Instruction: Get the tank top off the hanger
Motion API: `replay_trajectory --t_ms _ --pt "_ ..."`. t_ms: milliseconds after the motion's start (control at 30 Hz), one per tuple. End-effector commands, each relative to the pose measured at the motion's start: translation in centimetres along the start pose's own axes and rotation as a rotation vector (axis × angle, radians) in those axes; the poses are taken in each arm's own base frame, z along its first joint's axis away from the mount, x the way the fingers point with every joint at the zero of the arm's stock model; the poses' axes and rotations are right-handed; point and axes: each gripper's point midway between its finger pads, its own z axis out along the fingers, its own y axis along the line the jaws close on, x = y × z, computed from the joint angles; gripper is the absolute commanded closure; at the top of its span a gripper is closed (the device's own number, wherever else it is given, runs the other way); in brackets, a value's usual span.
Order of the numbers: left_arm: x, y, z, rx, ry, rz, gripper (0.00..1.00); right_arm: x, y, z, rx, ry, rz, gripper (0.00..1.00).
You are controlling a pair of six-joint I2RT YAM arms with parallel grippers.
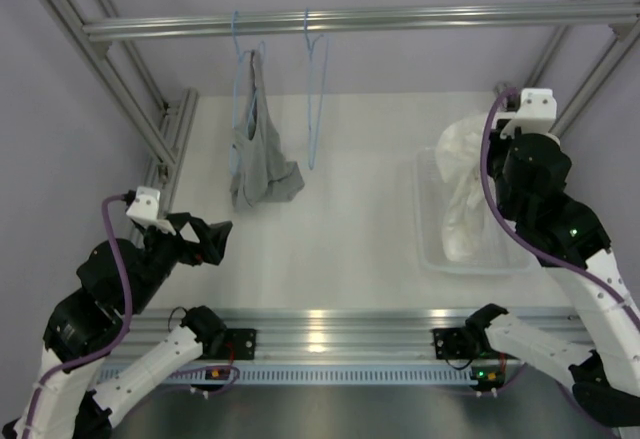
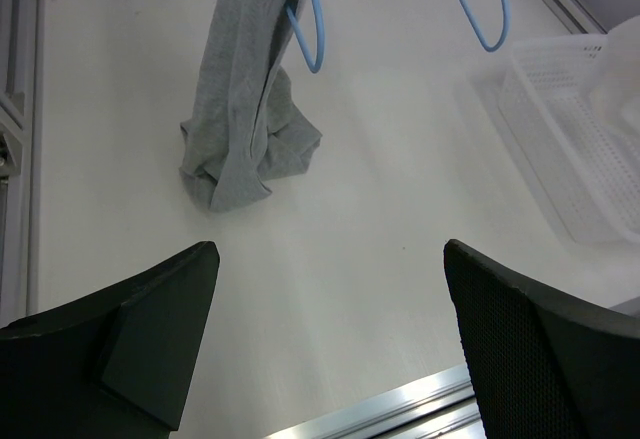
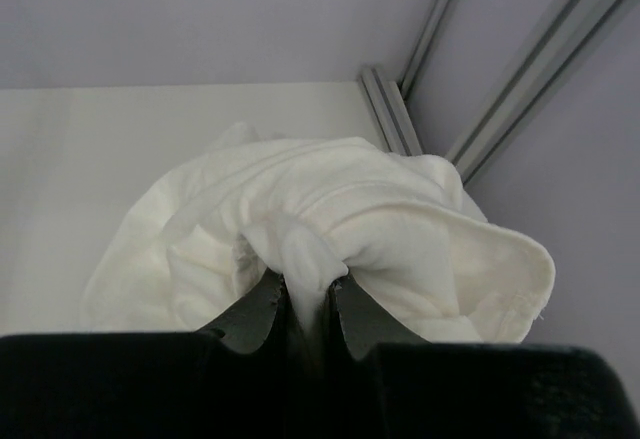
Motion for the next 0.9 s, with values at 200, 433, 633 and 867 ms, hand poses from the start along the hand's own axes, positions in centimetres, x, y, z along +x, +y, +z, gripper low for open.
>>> replay_trajectory --t_ms 200,433,633,867 --pt "-0.3 0.6 -1.2 0.002 -0.049 -0.006 0.01 5.6 1.8 2.2 -0.011 0.050 0.024 1.00" --pt "-0.3 0.6 -1.4 0.007 -0.057 -0.010 0.01 9.4 -1.1 4.1 0.107 0.148 0.059 1.00" --pt "-0.3 0.7 -1.4 0.003 -0.053 -0.007 0.01 13.2 2.3 5.9 -0.048 0.283 0.066 0.98" --pt "0.2 3.9 -0.3 -0.242 -0.002 -0.056 0.01 14.9 3.6 7.0 -0.073 0.350 0.077 0.56"
